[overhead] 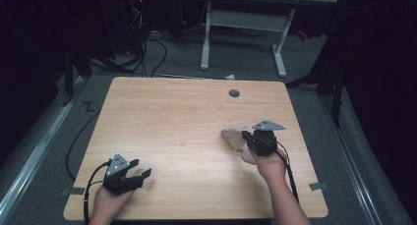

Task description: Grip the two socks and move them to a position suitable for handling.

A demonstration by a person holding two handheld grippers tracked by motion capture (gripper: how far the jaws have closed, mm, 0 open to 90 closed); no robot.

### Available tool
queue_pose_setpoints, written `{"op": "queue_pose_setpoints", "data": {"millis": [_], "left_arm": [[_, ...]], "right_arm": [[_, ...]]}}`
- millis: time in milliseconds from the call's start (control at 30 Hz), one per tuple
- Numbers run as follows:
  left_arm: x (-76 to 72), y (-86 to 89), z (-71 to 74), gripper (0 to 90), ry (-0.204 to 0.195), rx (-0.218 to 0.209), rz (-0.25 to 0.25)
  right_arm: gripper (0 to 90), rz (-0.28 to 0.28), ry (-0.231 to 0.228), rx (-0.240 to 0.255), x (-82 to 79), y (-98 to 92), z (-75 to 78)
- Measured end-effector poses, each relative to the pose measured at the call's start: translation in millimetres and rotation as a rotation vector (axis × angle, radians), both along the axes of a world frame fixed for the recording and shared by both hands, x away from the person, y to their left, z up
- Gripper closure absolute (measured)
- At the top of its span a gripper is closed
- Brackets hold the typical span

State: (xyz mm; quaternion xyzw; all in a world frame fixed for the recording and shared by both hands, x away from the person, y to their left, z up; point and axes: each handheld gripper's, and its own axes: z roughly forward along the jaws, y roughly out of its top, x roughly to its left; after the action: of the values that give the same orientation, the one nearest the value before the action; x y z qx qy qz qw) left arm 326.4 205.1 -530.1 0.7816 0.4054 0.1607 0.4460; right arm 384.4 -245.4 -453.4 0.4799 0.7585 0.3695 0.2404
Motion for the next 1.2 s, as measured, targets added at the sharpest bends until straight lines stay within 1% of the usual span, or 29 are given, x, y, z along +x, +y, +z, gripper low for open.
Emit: {"op": "queue_pose_setpoints", "data": {"millis": [33, 133, 333, 367, 433, 467, 600, 733, 767, 800, 833, 867, 933, 1100, 1200], "left_arm": [[-0.1, 0.4, 0.2, 36.3, 0.001, -0.001, -0.001], [-0.4, 0.6, 0.4, 36.3, -0.002, -0.005, 0.001], [-1.1, 0.5, 1.0, 36.3, -0.003, -0.003, 0.005], [-0.9, 1.1, 1.1, 36.3, -0.003, -0.006, 0.008], [-0.7, 1.9, 1.4, 36.3, 0.001, -0.010, 0.008], [-0.4, 3.2, 1.7, 36.3, -0.002, -0.010, 0.014], [0.3, 5.6, 1.7, 36.3, 0.000, -0.020, 0.022], [0.2, 6.0, 1.7, 36.3, 0.000, -0.022, 0.023], [0.2, 6.0, 1.7, 36.3, 0.000, -0.022, 0.023], [-0.1, 5.6, 1.9, 36.3, -0.001, -0.020, 0.022], [-0.1, 5.6, 1.9, 36.3, -0.001, -0.020, 0.022], [-0.3, 5.7, 1.9, 36.3, -0.001, -0.019, 0.022], [0.1, 6.2, 1.8, 36.3, -0.001, -0.020, 0.023], [1.0, 10.0, 2.5, 36.8, 0.001, -0.028, 0.033], [1.3, 12.4, 2.8, 36.8, -0.001, -0.034, 0.041]], "right_arm": [[89.3, 0.001, -0.009, -0.002, -1.5, 0.4, 2.1], [89.3, 0.001, -0.022, 0.012, -6.7, 1.8, 8.5], [89.4, 0.019, -0.064, 0.027, -15.4, 5.7, 20.4], [89.4, 0.017, -0.064, 0.036, -16.9, 6.8, 22.4], [89.4, 0.024, -0.071, 0.036, -18.0, 7.9, 24.6], [89.4, 0.033, -0.082, 0.044, -20.6, 11.4, 29.2], [89.4, 0.075, -0.113, 0.054, -25.4, 22.1, 38.5], [89.4, 0.124, -0.133, 0.074, -29.7, 39.8, 45.1], [89.4, 0.124, -0.133, 0.074, -29.7, 39.8, 45.1], [89.4, 0.156, -0.135, 0.083, -31.7, 51.5, 46.1], [89.4, 0.156, -0.135, 0.083, -31.7, 51.5, 46.1], [89.4, 0.189, -0.134, 0.085, -33.6, 64.6, 45.7], [89.4, 0.226, -0.133, 0.096, -34.7, 79.2, 43.5], [89.4, 0.329, -0.111, 0.104, -37.7, 121.1, 35.8], [89.5, 0.392, -0.111, 0.121, -41.1, 147.0, 34.9]]}}
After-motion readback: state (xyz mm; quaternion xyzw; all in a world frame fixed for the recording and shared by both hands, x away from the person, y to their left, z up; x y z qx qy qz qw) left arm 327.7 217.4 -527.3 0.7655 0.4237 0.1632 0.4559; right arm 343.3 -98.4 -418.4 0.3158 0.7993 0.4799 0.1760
